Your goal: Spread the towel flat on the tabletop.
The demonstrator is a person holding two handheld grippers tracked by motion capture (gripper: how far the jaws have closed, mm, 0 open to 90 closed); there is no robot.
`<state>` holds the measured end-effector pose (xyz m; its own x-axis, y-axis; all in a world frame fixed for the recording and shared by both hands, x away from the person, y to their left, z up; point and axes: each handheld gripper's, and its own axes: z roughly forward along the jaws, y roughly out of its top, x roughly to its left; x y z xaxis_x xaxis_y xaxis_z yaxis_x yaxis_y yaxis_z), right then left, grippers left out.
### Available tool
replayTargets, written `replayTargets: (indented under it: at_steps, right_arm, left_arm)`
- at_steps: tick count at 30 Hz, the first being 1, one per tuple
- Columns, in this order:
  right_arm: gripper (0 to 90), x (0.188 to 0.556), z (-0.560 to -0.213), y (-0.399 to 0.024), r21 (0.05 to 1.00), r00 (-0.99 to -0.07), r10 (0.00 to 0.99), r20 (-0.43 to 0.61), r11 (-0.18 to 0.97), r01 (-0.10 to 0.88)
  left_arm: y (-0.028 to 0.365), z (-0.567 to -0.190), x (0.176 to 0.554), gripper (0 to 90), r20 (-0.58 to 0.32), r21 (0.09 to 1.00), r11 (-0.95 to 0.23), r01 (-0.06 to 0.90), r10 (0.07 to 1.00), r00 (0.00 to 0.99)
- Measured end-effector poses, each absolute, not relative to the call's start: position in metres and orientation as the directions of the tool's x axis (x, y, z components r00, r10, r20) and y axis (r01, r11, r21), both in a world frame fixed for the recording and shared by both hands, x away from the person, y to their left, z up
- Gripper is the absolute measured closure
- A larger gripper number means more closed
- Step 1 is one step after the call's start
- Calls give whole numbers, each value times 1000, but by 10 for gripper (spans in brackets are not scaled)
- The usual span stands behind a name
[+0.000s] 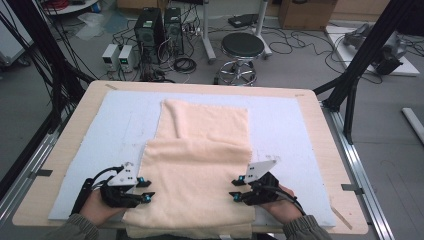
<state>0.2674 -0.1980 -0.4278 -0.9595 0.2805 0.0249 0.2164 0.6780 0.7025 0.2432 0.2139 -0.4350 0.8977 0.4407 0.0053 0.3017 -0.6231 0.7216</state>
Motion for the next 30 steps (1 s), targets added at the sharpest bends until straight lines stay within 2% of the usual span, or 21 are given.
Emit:
replayTargets:
  at_steps: [1,2,4,8,12,15,18,22,25,27,28,30]
  right_arm:
    - [701,266,-433,-195,682,-963,267,34,698,217]
    - [775,263,-436,-194,693,-964,266,28,690,210]
    - [852,263,-436,-195,693,-966,253,56,686,220]
    - [870,255,-433,-193,678,-979,194,70,710,189]
    - [869,237,-423,-196,694,-986,136,96,701,164]
    - [820,220,-406,-200,742,-992,103,74,659,124]
    - [702,222,-396,-203,758,-989,145,18,643,108]
    - [594,253,-407,-198,741,-970,241,-18,655,148]
    - [578,274,-421,-193,723,-961,277,4,663,194]
    - [611,287,-432,-189,686,-955,295,27,689,232]
    - [647,289,-436,-188,685,-956,289,41,689,238]
    - [788,290,-437,-190,696,-958,281,54,677,238]
  left_arm:
    - [214,-435,242,764,-5,726,-617,303,436,900]
    - [214,-435,242,798,-18,721,-618,312,433,901]
    - [213,-434,241,851,-19,718,-622,313,432,901]
    - [212,-431,229,864,-51,703,-638,315,396,917]
    - [213,-417,203,865,-82,710,-651,269,303,949]
    - [214,-398,191,848,-57,753,-617,227,282,958]
    - [214,-392,199,725,-11,781,-589,209,321,947]
    - [211,-409,228,622,17,776,-584,238,396,918]
    - [210,-422,251,579,10,757,-589,284,445,896]
    - [209,-430,262,592,-32,727,-603,329,449,893]
    - [208,-434,264,647,-46,713,-616,336,437,898]
    - [210,-436,261,748,-30,731,-608,310,425,905]
